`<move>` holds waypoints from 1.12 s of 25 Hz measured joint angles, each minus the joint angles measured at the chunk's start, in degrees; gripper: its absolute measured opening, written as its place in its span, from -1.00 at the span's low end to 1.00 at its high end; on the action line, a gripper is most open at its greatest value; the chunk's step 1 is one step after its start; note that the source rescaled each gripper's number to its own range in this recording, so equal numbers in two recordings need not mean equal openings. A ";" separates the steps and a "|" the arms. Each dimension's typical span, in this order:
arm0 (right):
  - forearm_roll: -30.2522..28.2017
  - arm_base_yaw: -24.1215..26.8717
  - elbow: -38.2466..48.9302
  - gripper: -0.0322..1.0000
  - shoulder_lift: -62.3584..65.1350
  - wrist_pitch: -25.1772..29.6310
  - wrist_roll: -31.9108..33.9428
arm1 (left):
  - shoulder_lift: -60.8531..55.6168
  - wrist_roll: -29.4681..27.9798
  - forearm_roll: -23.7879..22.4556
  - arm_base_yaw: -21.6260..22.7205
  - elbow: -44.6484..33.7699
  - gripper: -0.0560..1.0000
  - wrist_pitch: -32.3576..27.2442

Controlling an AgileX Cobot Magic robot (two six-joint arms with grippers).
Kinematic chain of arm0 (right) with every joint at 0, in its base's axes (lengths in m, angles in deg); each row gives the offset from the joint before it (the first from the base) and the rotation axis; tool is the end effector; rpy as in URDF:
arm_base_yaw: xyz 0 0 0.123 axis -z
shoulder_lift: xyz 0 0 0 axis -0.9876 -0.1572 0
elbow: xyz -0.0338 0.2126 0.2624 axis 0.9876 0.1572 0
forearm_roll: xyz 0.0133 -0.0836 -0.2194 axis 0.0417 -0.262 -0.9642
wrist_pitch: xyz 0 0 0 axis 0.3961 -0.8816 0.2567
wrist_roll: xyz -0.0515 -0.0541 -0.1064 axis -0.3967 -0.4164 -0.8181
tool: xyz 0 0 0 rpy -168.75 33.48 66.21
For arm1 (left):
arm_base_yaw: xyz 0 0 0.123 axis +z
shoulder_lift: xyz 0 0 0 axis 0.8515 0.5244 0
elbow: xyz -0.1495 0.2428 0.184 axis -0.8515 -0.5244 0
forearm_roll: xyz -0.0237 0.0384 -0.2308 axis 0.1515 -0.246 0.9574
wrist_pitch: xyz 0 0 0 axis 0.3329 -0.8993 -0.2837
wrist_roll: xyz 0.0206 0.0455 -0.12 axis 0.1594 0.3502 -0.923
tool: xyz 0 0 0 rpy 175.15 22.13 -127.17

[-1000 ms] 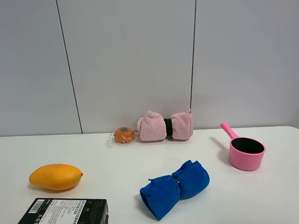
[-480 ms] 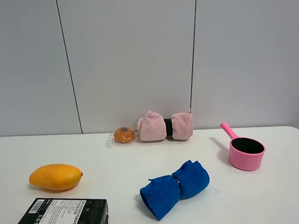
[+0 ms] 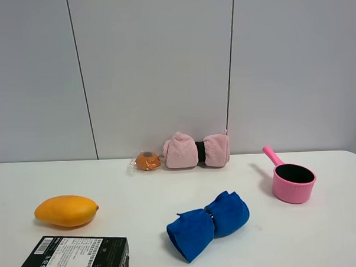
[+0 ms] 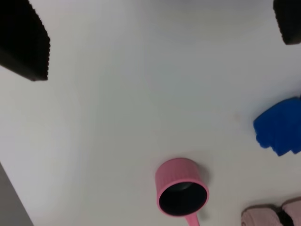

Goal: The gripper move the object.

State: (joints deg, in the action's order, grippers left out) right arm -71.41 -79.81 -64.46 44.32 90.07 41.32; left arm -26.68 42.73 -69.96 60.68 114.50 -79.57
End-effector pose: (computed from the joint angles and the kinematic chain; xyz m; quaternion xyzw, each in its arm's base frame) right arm -0.0418 0.0088 0.2508 -0.0053 0.8553 0.0220 0.5176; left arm -0.0410 -0.0198 0.2546 0.0380 0.8454 -0.0372 0.5314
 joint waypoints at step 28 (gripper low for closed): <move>-0.01 0.00 0.43 1.00 0.00 -0.90 0.41 | 0.00 -0.01 0.00 0.00 0.00 1.00 0.00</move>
State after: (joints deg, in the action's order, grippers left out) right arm -71.42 -79.81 -64.04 44.32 89.16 41.72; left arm -26.68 42.73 -69.96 60.68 114.50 -79.57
